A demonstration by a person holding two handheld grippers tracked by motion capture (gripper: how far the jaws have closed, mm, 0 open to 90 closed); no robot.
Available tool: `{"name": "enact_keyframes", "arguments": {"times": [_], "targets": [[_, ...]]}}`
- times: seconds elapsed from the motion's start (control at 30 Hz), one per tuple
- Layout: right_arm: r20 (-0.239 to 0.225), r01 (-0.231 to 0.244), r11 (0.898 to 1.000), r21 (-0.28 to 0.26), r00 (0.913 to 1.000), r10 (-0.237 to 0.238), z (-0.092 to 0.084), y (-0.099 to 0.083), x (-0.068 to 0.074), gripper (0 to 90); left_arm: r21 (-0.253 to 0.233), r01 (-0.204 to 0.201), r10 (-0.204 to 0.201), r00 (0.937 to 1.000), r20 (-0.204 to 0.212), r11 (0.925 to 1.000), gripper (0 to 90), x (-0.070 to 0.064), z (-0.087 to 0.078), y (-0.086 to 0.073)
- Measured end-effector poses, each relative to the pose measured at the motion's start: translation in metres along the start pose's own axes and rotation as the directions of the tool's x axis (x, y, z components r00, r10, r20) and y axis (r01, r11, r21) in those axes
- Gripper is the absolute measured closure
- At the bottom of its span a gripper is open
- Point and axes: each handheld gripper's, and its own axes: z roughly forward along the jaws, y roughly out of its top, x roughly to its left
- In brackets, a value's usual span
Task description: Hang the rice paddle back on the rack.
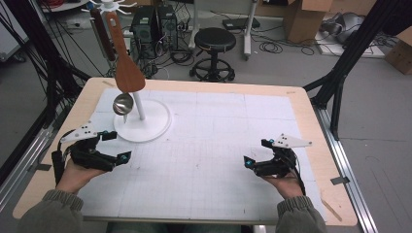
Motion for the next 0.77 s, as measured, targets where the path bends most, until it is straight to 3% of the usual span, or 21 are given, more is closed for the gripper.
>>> {"name": "enact_keyframes", "arguments": {"times": [0.4,0.77], "targets": [[0.005,-0.009,1.000,0.013,0.9999,0.009,0.004,-0.007,-0.001,0.6,0.036,-0.001,0.001,1.0000,-0.003,0.9993,1.7,0.001,0.006,-0.018],[0.002,0.003,1.000,0.029,1.0000,-0.003,0.005,-0.011,-0.001,0.6,0.042,0.025,-0.024,0.9993,-0.030,0.9988,1.7,0.003,0.009,-0.033]]}}
